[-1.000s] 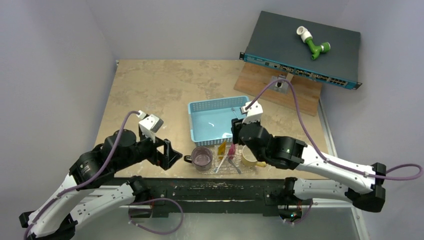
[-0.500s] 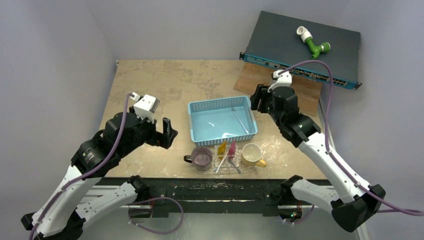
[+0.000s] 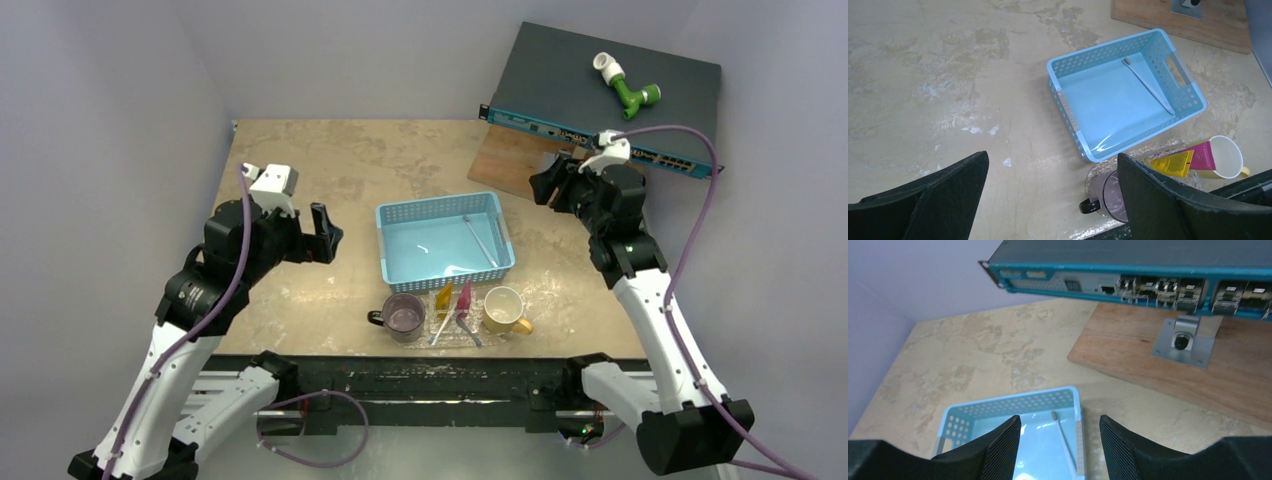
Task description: Prepare toiletry sets of a toothbrush and toothpaste on the tray
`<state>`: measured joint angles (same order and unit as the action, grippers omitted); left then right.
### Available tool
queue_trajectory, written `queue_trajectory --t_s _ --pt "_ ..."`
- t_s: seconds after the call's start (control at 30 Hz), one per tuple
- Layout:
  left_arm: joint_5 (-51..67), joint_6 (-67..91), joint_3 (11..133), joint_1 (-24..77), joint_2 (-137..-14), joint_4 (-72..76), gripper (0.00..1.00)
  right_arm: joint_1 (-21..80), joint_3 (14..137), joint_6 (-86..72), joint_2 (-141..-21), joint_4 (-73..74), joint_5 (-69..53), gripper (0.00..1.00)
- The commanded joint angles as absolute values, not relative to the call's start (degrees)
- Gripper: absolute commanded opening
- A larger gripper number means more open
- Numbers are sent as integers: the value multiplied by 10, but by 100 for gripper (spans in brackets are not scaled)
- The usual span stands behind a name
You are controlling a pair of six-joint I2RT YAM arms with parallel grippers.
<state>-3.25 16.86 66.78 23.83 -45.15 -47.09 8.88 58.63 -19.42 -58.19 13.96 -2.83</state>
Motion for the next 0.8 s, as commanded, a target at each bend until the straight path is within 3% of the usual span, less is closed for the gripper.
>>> queue_trajectory --t_s 0.0,0.5,0.57,0.77 --pt "-22 157 637 234 -406 -414 100 88 540 -187 -507 92 -62 61" --pt "-12 177 486 234 -158 -350 100 88 382 -187 -265 17 -33 61" --pt "-11 180 472 234 -124 -350 100 88 374 -208 -250 12 -46 97" --pt "-15 185 453 234 -73 -372 100 88 368 -204 -227 15 -76 99"
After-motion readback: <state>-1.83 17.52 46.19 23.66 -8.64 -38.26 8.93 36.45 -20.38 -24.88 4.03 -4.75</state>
